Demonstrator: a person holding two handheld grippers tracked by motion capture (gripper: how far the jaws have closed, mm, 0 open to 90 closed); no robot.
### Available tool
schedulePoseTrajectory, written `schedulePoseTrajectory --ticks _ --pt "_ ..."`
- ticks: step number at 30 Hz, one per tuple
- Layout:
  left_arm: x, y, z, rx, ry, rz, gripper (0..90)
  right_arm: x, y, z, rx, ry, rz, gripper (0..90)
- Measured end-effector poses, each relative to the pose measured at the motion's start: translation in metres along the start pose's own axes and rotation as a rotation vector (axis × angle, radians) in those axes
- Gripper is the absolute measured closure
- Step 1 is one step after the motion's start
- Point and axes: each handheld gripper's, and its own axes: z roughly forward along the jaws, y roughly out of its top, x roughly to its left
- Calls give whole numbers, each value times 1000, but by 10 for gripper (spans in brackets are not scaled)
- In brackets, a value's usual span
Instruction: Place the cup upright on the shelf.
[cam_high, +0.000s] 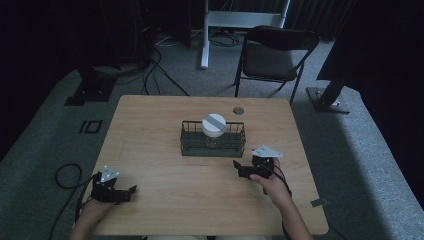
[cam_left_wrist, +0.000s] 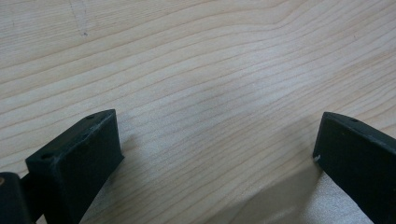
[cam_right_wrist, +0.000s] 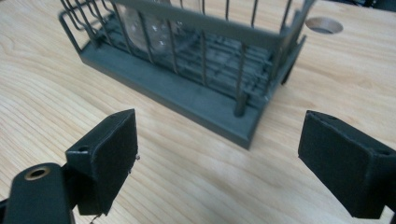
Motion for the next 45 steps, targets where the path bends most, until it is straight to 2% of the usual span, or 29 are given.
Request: schedulePoseTrajectory --ticks 29,37,39,44,45 --pt "0 0 0 0 0 0 12 -44 -46 -17 59 -148 63 117" --pt "0 0 0 0 0 0 11 -53 -54 -22 94 -207 55 117" --pt "0 0 0 0 0 0 12 -55 -56 -24 96 -213 81 117" --pt "0 0 0 1 0 1 12 -59 -60 -28 105 -243 89 117" --pt "0 0 0 1 0 1 12 -61 -61 -29 104 -253 109 117"
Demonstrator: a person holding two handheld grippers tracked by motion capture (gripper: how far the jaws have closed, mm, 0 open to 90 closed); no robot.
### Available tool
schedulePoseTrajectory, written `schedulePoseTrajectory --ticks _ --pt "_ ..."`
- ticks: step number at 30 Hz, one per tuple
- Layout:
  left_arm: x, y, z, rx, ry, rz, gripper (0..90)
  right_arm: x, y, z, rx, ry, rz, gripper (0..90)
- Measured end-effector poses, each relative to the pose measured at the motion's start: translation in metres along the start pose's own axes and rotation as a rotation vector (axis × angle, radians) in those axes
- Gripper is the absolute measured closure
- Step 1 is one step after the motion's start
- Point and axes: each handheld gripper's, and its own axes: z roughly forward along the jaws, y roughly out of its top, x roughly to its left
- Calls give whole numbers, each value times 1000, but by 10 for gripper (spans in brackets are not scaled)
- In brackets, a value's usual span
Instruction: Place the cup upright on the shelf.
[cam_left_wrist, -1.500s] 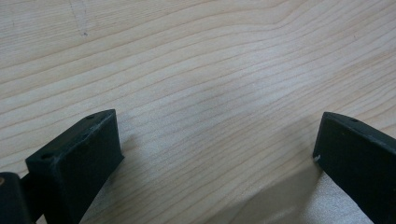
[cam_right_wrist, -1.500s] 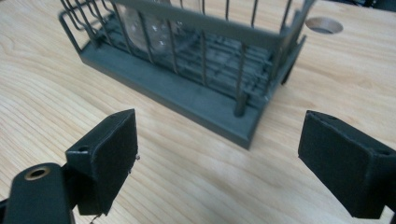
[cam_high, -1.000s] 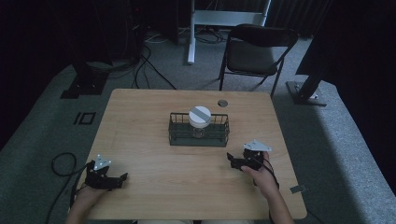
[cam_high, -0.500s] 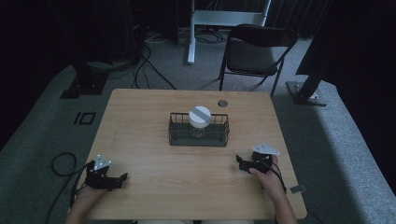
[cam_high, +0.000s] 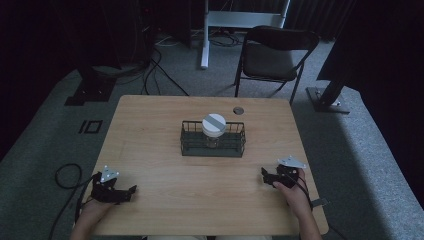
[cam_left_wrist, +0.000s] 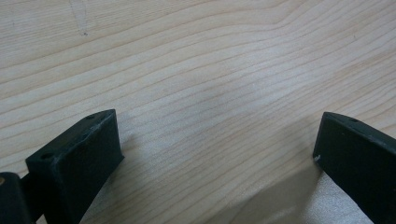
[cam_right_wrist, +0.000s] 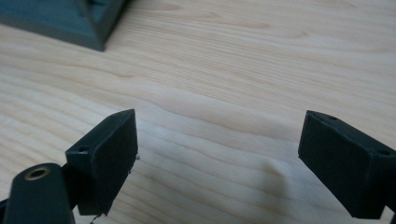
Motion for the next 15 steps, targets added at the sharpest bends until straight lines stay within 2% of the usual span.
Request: schedulePoseTrajectory --ticks 4,7,11,15 --pt "0 0 0 0 0 -1 12 -7 -4 -2 6 -33 56 117" --pt "0 0 0 0 0 0 12 -11 -6 -2 13 -55 58 117" --pt "0 0 0 0 0 0 12 -15 -8 -3 24 -74 89 117" --pt "0 0 0 0 0 -1 12 -16 -9 -2 70 -82 100 117"
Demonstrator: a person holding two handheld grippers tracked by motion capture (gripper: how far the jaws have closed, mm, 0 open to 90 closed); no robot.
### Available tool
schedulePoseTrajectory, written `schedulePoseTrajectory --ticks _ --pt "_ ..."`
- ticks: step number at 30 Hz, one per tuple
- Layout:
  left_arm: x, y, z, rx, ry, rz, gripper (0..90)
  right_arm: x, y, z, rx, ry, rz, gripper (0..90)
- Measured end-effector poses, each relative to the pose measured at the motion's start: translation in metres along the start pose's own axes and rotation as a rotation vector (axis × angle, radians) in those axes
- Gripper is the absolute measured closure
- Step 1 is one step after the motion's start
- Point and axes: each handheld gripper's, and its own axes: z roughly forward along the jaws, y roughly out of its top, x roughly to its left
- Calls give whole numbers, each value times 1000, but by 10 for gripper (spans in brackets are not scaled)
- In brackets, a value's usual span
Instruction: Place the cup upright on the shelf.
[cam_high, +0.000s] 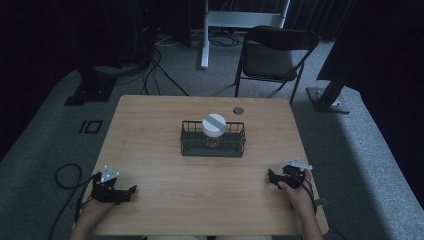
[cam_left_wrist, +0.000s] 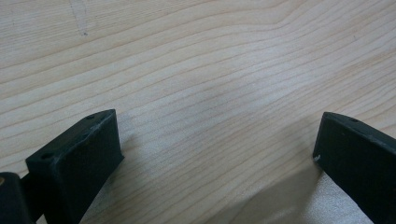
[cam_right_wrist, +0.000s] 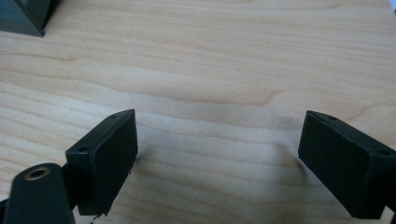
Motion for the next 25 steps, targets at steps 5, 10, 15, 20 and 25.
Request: schedulePoseTrajectory --ticks 5,10,15,20,25 --pt "0 0 0 0 0 0 12 -2 0 1 19 -12 15 112" --pt "0 0 0 0 0 0 12 -2 0 2 20 -9 15 110" --pt "0 0 0 0 0 0 12 -2 1 2 20 -6 13 110" --pt "0 0 0 0 0 1 12 -2 1 2 20 -6 13 110" --pt "0 0 0 -1 7 -9 12 -2 1 2 21 -6 12 110"
